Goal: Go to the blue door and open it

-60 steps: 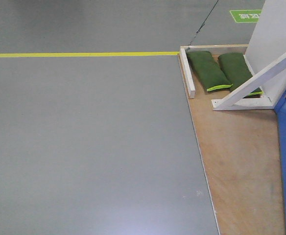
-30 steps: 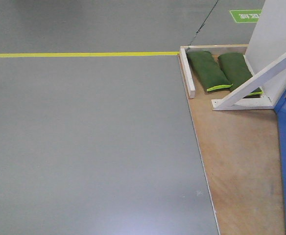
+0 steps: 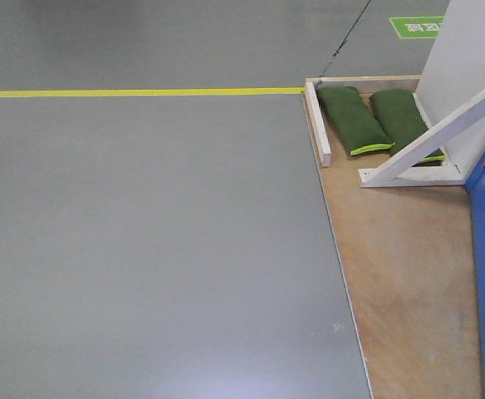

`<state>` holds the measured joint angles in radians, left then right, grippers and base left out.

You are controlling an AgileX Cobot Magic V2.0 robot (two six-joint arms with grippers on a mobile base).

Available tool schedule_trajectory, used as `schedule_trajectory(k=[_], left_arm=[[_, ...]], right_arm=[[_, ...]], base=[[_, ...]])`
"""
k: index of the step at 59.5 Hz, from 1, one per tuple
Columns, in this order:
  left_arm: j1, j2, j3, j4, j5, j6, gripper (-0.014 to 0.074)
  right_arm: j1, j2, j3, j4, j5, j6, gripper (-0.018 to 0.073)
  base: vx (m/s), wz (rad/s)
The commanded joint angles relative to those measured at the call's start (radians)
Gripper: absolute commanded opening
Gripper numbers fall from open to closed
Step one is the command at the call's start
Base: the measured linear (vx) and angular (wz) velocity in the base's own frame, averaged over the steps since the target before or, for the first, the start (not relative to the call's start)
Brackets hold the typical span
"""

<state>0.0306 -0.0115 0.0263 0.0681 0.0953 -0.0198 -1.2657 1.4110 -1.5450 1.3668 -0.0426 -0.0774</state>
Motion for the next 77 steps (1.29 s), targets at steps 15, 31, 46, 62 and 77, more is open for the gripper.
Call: schedule_trajectory(k=[15,31,46,62,77], left_arm=[[0.0,-0.014,-0.026,-0.002,-0.084,-0.007,0.0073],[0.0,-0.014,-0.026,-0.002,-0.084,-0.007,0.0073],[0.0,-0.014,-0.026,-0.002,-0.084,-0.007,0.0073],[0.0,-0.014,-0.026,-0.002,-0.084,-0.007,0.0073],[0.0,-0.014,-0.026,-0.002,-0.084,-0.007,0.0073]], right_arm=[[0.009,-0.042,-0.044,-0.021,0.156,-0.026,-0.0001],[0.009,-0.043,-0.044,-0.023,0.238,-0.026,-0.0001],[0.009,-0.071,-0.044,-0.019,0.355,-0.026,-0.0001],[0.051,-0.143,-0.044,-0.009,0.472,-0.026,-0.0001],[0.246,-0.199,-0.044,-0.012,0.519,-0.026,-0.0001]], base=[[0.0,0.0],[0.0,0.0],[0.0,0.0],[0.0,0.0],[0.0,0.0]])
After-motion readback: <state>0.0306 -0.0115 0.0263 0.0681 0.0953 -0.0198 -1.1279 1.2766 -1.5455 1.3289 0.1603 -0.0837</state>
